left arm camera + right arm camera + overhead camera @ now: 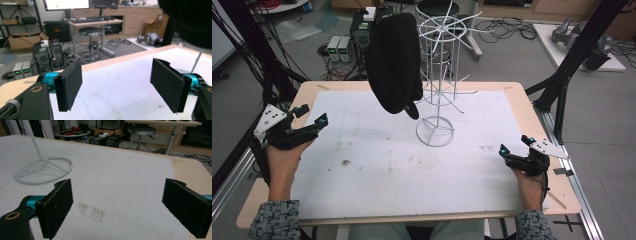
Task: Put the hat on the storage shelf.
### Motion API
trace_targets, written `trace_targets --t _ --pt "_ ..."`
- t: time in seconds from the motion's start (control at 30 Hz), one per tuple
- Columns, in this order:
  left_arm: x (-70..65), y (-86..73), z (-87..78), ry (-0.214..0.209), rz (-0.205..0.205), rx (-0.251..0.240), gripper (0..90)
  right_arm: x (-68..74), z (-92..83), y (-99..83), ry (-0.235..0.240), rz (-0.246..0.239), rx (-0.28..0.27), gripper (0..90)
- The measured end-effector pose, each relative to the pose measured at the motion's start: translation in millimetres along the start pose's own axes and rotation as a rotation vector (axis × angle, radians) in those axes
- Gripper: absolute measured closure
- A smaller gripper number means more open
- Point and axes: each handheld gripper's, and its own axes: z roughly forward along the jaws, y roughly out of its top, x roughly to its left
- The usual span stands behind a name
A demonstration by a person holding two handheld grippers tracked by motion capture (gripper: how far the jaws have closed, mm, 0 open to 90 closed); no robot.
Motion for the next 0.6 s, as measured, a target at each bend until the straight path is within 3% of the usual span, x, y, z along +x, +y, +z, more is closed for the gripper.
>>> trace_targets --t 0.23,0.6 --pt "0.1 -12.4 4.7 0.014 0.016 0.048 26.0 0.1 0.0 0.1 0.004 -0.004 -0.001 8.9" --pt "-0.1 -14.8 4.8 0.01 0.013 0.062 26.0 0.9 0.9 0.1 0.007 -0.007 0.001 8.9"
